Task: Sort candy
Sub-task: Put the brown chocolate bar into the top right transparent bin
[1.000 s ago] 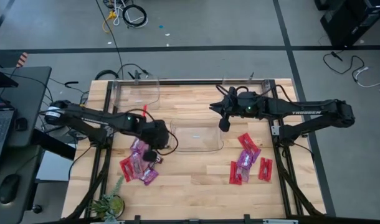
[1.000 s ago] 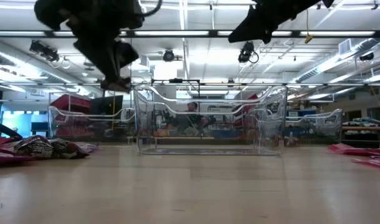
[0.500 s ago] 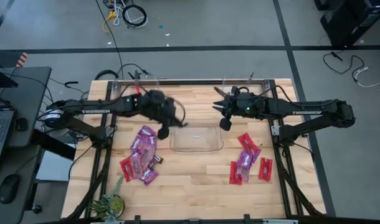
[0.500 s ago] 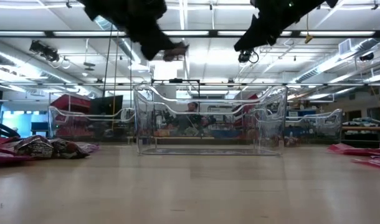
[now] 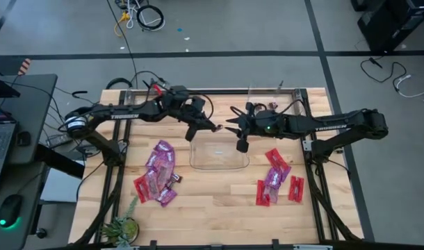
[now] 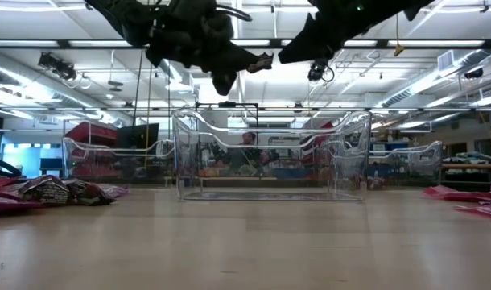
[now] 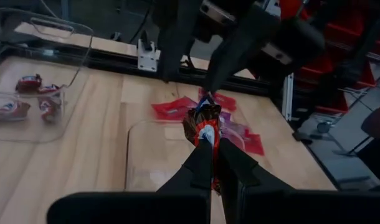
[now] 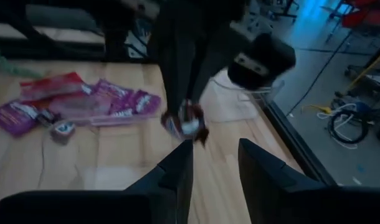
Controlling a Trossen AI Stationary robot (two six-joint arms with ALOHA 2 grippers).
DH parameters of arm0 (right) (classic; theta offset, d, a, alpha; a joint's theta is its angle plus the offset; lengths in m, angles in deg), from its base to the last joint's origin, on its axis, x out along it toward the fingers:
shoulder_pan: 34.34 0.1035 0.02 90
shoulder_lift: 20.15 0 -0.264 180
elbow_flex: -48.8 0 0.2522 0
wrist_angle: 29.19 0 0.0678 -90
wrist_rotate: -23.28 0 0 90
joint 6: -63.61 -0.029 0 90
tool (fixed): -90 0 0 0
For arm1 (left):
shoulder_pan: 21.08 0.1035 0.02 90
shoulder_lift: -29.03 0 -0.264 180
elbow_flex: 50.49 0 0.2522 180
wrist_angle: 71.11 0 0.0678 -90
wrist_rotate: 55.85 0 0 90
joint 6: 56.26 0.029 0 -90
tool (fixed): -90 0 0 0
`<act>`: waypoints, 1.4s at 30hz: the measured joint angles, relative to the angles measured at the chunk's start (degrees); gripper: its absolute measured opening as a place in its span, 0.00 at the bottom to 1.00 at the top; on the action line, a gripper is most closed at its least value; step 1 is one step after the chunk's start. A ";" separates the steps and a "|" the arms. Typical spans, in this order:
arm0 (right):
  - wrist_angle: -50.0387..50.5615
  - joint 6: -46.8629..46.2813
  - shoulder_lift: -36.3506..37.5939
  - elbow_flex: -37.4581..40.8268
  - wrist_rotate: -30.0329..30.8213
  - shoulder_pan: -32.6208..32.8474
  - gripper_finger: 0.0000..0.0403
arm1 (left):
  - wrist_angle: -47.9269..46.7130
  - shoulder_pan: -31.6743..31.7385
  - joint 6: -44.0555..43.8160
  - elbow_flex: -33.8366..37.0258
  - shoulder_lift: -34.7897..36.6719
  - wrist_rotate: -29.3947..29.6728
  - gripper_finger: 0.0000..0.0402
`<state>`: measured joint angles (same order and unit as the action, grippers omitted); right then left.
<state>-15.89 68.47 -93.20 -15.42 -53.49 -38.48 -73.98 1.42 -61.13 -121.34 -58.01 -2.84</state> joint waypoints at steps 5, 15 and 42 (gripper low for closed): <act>-1.68 -1.64 0.04 -0.02 -3.76 -0.04 0.28 | 0.97 -0.23 0.02 -0.01 -0.55 -0.51 0.03; -3.89 -2.29 0.04 -0.04 -7.95 -0.04 0.27 | 6.57 -2.06 -1.18 -0.01 -0.55 -0.64 0.03; -2.73 -0.76 2.86 -0.02 -8.34 -1.15 0.01 | 9.17 -1.26 3.20 -0.01 -0.35 -0.40 0.33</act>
<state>-18.62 67.70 -90.34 -15.44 -61.83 -39.63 -64.81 0.16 -57.92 -121.35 -58.37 -3.23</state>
